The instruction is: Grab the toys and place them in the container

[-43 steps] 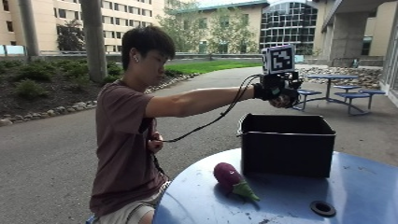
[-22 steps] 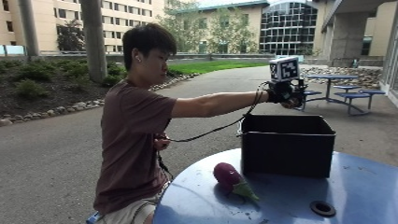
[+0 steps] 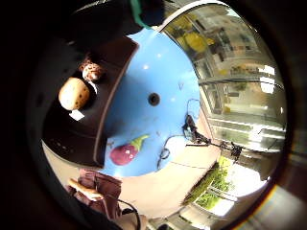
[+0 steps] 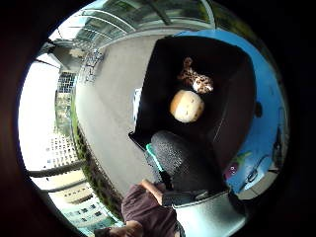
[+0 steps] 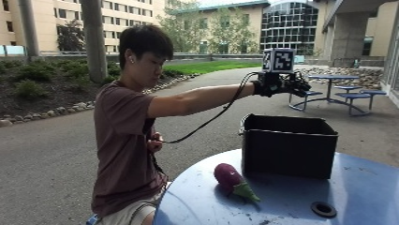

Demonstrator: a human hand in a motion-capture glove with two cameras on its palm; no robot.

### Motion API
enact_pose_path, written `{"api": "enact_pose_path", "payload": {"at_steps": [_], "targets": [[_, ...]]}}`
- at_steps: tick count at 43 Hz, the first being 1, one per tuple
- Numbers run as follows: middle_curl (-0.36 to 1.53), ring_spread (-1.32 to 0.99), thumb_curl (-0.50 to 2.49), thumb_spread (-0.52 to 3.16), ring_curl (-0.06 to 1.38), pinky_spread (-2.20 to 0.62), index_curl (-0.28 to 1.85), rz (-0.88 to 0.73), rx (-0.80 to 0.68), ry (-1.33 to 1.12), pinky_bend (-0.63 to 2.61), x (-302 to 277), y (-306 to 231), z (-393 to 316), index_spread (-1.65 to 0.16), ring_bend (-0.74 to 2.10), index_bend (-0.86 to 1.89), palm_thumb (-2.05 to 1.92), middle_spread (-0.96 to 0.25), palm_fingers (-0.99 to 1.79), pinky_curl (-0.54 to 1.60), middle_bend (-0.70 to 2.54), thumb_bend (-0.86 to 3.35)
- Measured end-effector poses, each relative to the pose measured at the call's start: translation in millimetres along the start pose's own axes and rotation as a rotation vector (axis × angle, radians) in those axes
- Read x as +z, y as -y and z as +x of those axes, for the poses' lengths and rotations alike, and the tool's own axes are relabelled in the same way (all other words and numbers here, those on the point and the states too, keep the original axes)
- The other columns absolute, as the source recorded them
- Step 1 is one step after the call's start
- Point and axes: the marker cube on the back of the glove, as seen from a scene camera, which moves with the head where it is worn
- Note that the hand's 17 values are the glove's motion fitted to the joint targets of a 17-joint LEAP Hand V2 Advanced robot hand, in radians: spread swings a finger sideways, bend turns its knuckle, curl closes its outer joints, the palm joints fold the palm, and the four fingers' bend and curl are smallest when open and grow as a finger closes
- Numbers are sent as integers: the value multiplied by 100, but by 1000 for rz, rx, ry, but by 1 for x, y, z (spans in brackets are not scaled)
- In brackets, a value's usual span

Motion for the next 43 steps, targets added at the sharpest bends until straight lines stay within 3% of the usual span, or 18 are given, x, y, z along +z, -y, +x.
{"api": "enact_pose_path", "payload": {"at_steps": [2,6,7,12,21,33,35,41,42,43], "targets": [[38,-5,60,108,40,1,35,36,31,4,105,-6,-14,11,-22,27,4,-7,-3,-39,45,12,-7],[37,-4,55,112,39,2,32,49,293,33,99,-12,-41,41,-23,28,5,-5,-4,-26,42,14,-5],[37,-4,54,113,39,3,31,40,293,37,98,-12,-51,49,-23,28,6,-5,-4,-26,41,14,-5],[36,-3,49,116,39,3,27,4,-27,49,94,7,-117,89,-22,27,6,-5,-4,-23,39,16,-5],[37,-5,43,120,39,3,25,-128,-138,61,84,106,-183,125,-23,27,13,-2,-6,-8,36,21,-3],[36,-6,40,125,38,1,25,-350,-292,85,78,270,-191,87,-24,24,13,8,-10,-10,34,16,2],[36,-6,42,128,39,2,26,-327,-312,48,81,289,-189,82,-25,28,15,16,-13,2,34,18,6],[49,-20,51,139,40,-5,29,-124,-338,50,46,306,-179,76,-23,55,33,58,-22,86,21,64,32],[48,-20,50,140,38,-4,29,-94,-335,70,46,308,-177,74,-22,50,31,57,-22,75,21,59,31],[55,-23,55,138,46,-9,33,-62,-330,93,40,310,-174,70,-22,66,35,68,-23,103,21,77,36]]}}
